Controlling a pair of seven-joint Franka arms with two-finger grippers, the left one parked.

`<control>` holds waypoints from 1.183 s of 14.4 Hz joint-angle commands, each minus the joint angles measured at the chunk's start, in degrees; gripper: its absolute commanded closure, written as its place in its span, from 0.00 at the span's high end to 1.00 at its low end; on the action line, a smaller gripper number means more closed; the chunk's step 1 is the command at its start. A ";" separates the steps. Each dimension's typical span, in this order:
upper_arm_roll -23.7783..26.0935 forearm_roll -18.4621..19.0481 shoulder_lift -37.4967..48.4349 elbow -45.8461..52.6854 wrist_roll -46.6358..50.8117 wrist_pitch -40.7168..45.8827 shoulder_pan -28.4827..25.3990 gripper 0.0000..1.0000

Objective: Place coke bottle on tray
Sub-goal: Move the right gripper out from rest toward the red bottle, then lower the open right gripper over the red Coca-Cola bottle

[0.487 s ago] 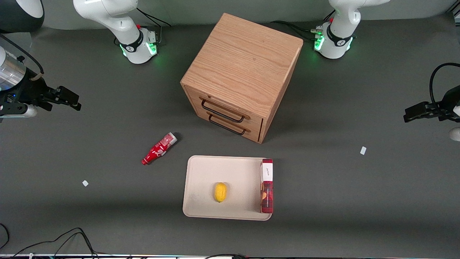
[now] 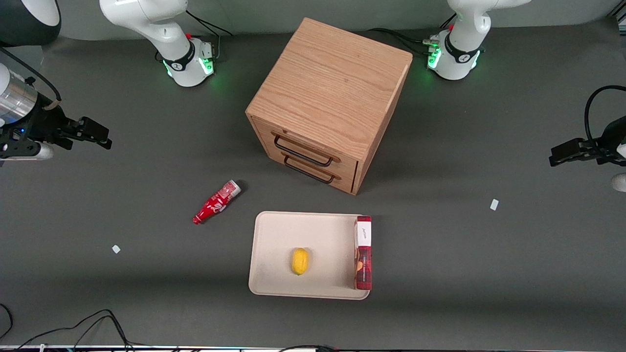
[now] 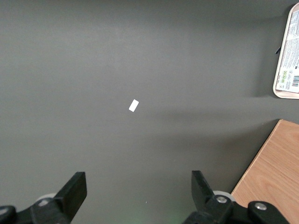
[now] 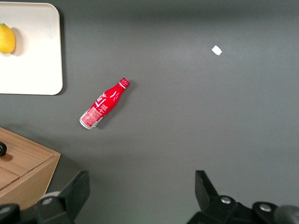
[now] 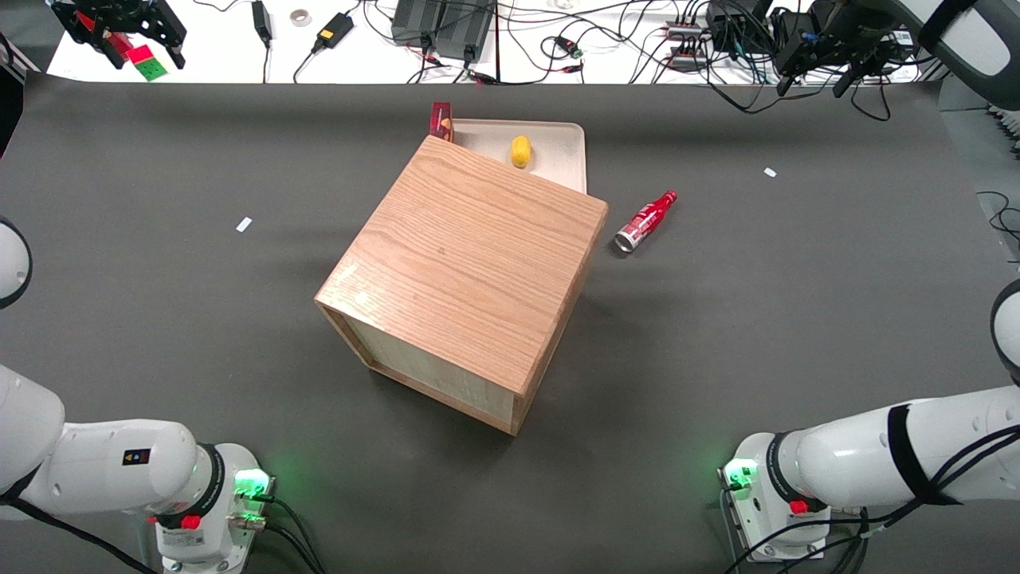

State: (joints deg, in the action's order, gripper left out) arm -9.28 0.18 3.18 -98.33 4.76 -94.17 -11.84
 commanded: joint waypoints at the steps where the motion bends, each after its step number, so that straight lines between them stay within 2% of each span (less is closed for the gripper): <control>1: -0.21 0.52 -1.51 1.38 -0.19 1.10 -1.69 1.00; 3: 0.05 -0.35 -3.53 1.21 5.32 0.22 -1.78 1.00; 7: 3.91 -0.53 -9.67 0.07 19.81 -5.74 -1.78 1.00; 10: 6.02 -3.34 -14.77 -0.99 30.37 -11.01 -1.78 1.00; 17: 9.01 -2.47 -23.12 -7.13 50.68 -28.23 -3.45 1.00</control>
State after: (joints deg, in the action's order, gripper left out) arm -0.99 -1.78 -18.12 -103.88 50.11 -118.01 -14.88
